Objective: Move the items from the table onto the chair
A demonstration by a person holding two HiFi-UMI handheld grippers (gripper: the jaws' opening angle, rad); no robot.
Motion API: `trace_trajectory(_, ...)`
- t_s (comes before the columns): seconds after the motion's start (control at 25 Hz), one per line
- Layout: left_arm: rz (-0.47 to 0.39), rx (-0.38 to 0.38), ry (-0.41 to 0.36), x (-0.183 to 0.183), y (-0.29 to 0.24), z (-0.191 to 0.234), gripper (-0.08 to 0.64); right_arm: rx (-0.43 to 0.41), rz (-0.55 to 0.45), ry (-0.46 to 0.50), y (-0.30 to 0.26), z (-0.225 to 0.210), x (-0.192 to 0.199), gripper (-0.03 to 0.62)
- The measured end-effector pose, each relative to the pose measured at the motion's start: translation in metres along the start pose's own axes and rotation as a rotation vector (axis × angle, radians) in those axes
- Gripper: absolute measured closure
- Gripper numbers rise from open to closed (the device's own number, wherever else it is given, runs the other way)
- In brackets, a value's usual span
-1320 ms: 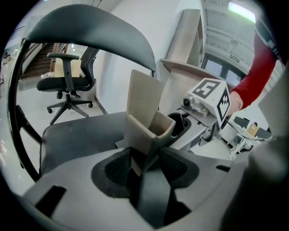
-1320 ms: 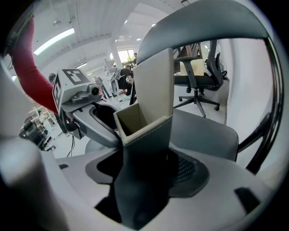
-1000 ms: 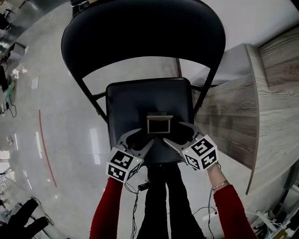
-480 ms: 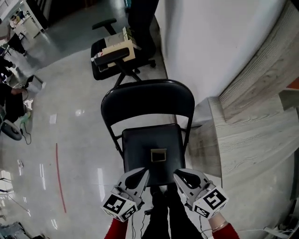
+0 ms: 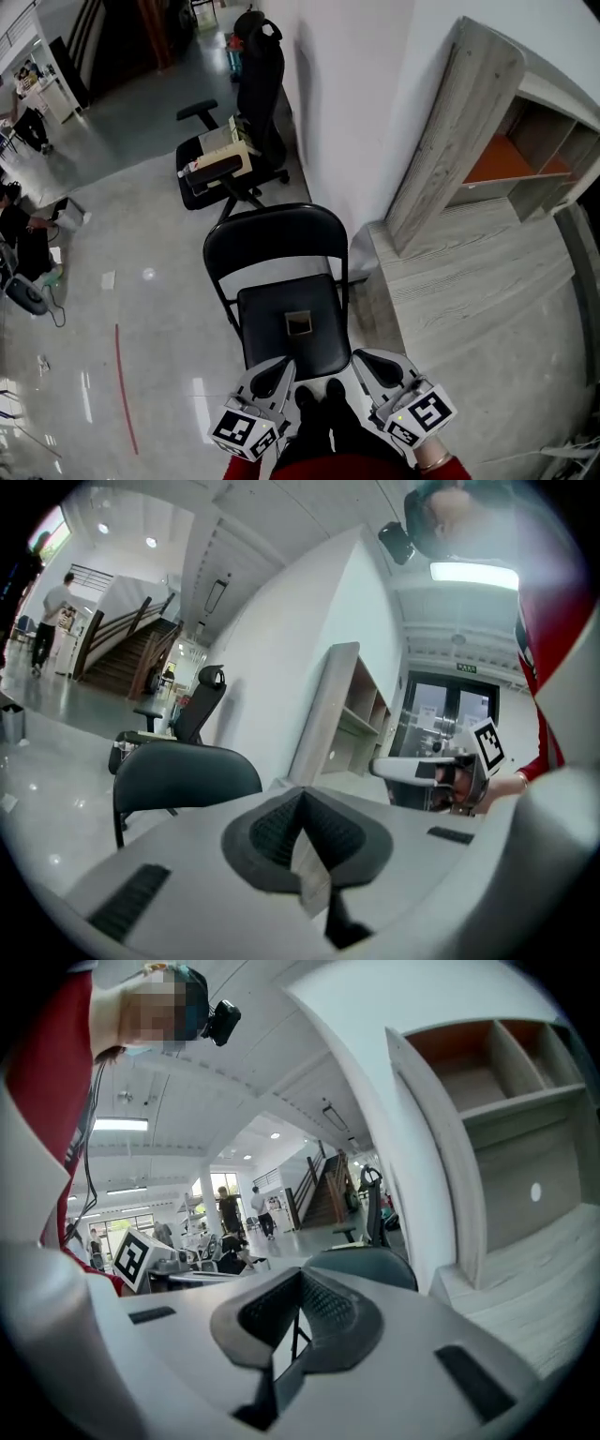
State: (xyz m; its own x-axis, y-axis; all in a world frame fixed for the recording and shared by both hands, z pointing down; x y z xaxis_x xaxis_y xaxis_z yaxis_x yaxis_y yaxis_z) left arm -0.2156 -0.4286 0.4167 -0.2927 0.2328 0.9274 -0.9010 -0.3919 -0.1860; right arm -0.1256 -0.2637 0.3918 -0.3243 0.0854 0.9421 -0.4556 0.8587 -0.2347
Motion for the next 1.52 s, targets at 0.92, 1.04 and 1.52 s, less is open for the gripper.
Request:
trace_trajectory(0.92,-0.109,-0.061,-0.165,-0.041,0.022,-0.051,0.551,0.098,-0.125,0.039,0.062,-0.026,-0.018,0.58)
trace_trajectory(1.04,-0.109,-0.067,-0.179,-0.039,0.022,-0.055,0.551,0.096,-0.116,0.064,0.064,-0.027,-0.018,0.58)
trace_trajectory(1.52,-0.097,-0.084,-0.212,-0.036,0.022,-0.06,0.551,0.095,-0.093,0.085,0.073,-0.025,-0.013,0.58)
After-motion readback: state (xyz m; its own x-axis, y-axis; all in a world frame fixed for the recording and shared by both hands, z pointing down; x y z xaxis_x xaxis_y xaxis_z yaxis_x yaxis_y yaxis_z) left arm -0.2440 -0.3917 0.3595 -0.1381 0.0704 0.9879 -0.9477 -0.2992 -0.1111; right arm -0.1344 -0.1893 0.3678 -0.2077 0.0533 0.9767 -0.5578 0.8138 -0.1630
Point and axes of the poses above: the fingertips, and each gripper's own axes: y backward along the fingers, z to its left, x out of its underside, the point moved 6 cm from there along y, backward along the fingers, and after that the axes turned 11 degrees about x, right-handed, at the moved point
